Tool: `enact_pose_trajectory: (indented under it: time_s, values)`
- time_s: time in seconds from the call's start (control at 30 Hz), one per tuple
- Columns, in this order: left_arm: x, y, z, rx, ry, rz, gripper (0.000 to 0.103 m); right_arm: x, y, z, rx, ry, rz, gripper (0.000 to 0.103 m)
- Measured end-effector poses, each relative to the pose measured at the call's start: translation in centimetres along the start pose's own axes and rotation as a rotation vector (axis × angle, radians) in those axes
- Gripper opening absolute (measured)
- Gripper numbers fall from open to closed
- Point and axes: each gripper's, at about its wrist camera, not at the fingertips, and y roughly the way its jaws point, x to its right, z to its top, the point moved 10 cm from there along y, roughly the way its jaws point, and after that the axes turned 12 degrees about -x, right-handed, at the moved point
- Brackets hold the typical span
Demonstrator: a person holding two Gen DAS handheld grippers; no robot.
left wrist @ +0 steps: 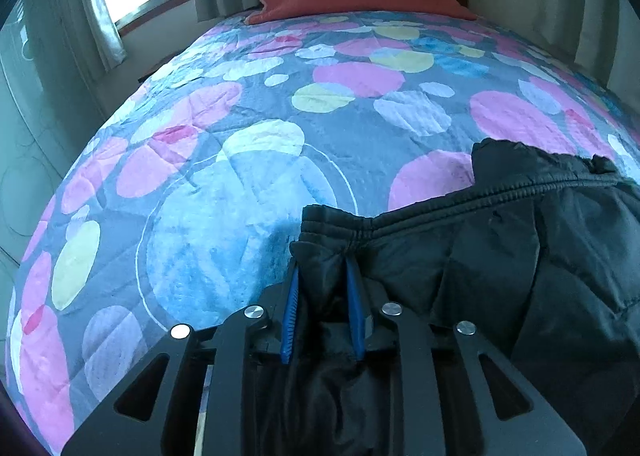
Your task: Fold large clothes
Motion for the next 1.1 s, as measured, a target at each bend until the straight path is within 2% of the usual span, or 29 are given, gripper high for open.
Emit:
enact_pose_trajectory:
  time_s: [0.07,0.13,0.2,0.27,0.3,0.33,0.43,0.5,0.63,0.73,0.83,0.97,1.03,1.1]
  values:
    - [-0.7,-0.8,-0.1,-0.018,-0.030,-0.026,0.031,-0.1,-0.7,0.0,-0.008,-0.012,-0.033,0.036]
    - [-2.3,-2.7,-0.7,-0.028,-0.096,-0.006,0.049,-0.1,-2.0,-0.1,-0.001,-0.021,-0.065,0.048]
    - [-3.5,-4.9,-1.1,-0.008,-0.138,-0.001,0.050,-0.6,-4.8,-0.1,0.064,-0.018,-0.069,0.056]
    - [-3.9,-7.6,-1.5,0.038,-0.172,0.001,0.050,-2.2,-7.5,-0.5,0.121,-0.004,-0.048,0.056]
    - [-3.4,-8.9,-1.6,0.066,-0.179,-0.026,0.050,-3.4,-8.4,-0.8,0.137,-0.006,-0.018,0.056]
    - [-2.0,-10.3,-1.8,0.096,-0.176,-0.089,0.050,-4.5,-8.9,-1.0,0.145,-0.012,0.007,0.056]
    - [2.7,-11.9,-2.5,0.117,-0.165,-0.221,0.050,-10.5,-9.5,-1.8,0.149,-0.060,0.103,0.056]
    - [6.0,-11.8,-2.8,0.118,-0.151,-0.270,0.050,-13.8,-8.9,-1.9,0.135,-0.091,0.142,0.056]
    - [10.4,-9.0,-3.0,0.088,-0.126,-0.248,0.050,-18.3,-6.6,-1.8,0.123,-0.149,0.124,0.056]
    - [11.4,-5.9,-3.7,0.062,-0.115,-0.184,0.051,-18.8,-3.3,-2.3,0.090,-0.180,0.060,0.057]
    - [11.4,-4.4,-3.9,0.099,-0.120,-0.182,0.052,-18.2,-0.3,-3.0,0.090,-0.165,0.048,0.060]
    - [11.4,-4.2,-3.6,0.079,-0.112,-0.175,0.052,-18.2,-0.5,-3.0,0.077,-0.166,0.039,0.060]
    - [11.0,-5.2,-4.1,0.069,-0.121,-0.197,0.051,-17.5,-2.5,-3.5,0.081,-0.157,0.062,0.059]
    - [9.6,-7.4,-4.8,0.093,-0.152,-0.229,0.051,-16.5,-4.7,-4.0,0.119,-0.154,0.060,0.059]
